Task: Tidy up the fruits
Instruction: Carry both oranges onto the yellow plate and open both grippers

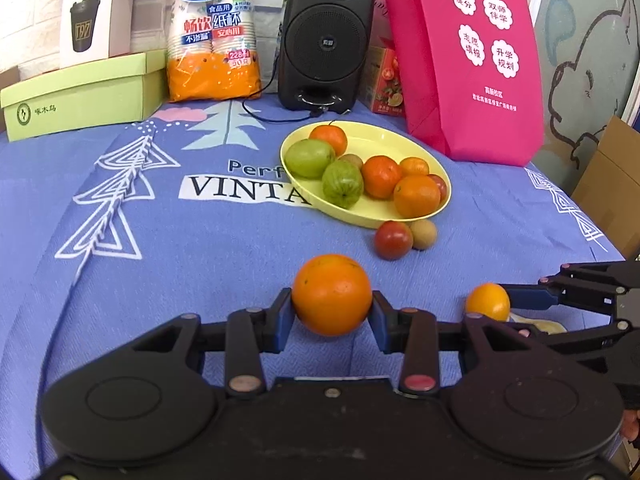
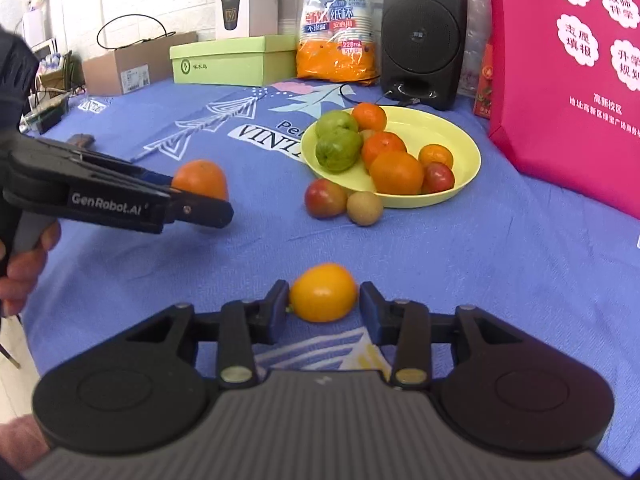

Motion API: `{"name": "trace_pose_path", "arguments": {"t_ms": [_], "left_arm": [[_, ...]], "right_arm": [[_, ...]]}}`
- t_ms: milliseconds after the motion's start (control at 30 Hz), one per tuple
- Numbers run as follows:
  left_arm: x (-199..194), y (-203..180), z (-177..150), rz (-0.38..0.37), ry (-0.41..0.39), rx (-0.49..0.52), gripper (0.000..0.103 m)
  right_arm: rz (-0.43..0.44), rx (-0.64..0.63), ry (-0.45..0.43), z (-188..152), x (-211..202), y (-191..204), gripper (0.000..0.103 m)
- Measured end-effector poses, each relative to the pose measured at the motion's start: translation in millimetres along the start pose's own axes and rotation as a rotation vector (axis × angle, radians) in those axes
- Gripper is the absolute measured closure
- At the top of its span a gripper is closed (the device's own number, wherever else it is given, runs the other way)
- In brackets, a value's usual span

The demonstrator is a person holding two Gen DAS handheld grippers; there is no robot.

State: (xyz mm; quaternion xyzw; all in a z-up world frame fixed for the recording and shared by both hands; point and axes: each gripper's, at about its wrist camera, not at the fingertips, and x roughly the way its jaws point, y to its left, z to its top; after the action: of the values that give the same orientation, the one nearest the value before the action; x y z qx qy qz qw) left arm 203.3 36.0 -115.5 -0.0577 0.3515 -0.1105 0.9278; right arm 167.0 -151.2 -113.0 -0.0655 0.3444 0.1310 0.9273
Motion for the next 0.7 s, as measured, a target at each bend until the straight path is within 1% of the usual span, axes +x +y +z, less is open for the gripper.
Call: {"name": "trace_pose_path", "arguments": {"t_ms": [33,233,300,400,533,700], "left_arm": [[1,1,0,0.0,0.003,0.001,0.064],[-1,-1,7,-0.007,-0.006,0.013,0.064],[0,-4,13,-0.014,-0.009,0.035,0.064],[3,-9,29,-0.023,-0.023,0.067,0.064],[13,-13,56,-0.045,-0.042,0.087,0.064],[37,-15,92,-0.064,-0.045,0.085,0.064]], "right_arm": [[0.004,0.004,-0.005,0,-1,-1,0.068],[-0.008,0.004,-0.019,3,-5,-3,0.068],[-0.009,0.005,-0.032,7,-8,-6,0.068],[-0.012,0.006,-0.059,20,-12,-16,0.068],[-0.033,-0.028,-0.086,42,-13,-26,0.068],[-0.043,-0.048,-0.11,67,-7,-42,0.068]]}}
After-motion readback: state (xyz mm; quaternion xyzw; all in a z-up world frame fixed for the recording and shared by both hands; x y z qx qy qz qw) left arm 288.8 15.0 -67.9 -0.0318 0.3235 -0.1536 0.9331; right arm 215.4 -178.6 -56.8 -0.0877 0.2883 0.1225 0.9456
